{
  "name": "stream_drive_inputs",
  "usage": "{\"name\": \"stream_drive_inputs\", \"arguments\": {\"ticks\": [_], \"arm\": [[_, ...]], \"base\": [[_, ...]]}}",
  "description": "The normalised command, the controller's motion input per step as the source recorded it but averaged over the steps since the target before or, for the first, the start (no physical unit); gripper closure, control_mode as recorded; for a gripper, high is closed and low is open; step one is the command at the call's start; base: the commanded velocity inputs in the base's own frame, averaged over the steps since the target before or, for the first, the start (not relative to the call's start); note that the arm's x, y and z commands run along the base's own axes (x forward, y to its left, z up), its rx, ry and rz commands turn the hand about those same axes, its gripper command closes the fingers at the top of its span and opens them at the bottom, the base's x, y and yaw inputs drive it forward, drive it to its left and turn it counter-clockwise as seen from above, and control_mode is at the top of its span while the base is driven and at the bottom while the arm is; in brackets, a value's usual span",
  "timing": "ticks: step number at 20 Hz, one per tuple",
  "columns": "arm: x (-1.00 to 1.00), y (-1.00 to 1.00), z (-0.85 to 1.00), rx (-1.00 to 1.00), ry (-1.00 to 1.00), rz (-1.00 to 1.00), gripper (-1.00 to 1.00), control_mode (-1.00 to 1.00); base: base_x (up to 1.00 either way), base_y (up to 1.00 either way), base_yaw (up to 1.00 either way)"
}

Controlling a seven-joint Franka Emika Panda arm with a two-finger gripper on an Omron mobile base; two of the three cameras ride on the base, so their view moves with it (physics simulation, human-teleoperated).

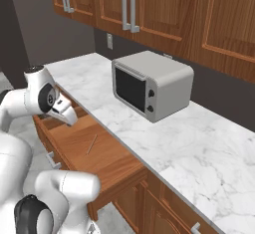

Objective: Take a straw from the drawer in front and place it inside the glass cup on the dining counter.

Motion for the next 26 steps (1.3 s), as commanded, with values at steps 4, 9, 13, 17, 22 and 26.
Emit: {"name": "stream_drive_inputs", "arguments": {"ticks": [4, 9, 13, 17, 22, 26], "arm": [[0.5, 0.04, -0.41, 0.09, 0.06, 0.02, -1.0, -1.0], [0.5, 0.05, -0.37, 0.01, 0.0, 0.02, -1.0, -1.0], [0.51, 0.06, -0.31, 0.0, 0.0, 0.02, -1.0, -1.0], [0.34, 0.04, -0.36, 0.0, 0.0, 0.03, -1.0, -1.0], [0.04, 0.13, -0.45, 0.0, -0.12, 0.03, -1.0, -1.0], [0.04, 0.08, -0.39, 0.0, -0.19, 0.0, -1.0, -1.0]], "base": [[0.0, 0.0, 0.0], [0.0, 0.0, 0.0], [0.0, 0.0, 0.0], [0.0, 0.0, 0.0], [0.0, 0.0, 0.0], [0.0, 0.0, 0.0]]}}
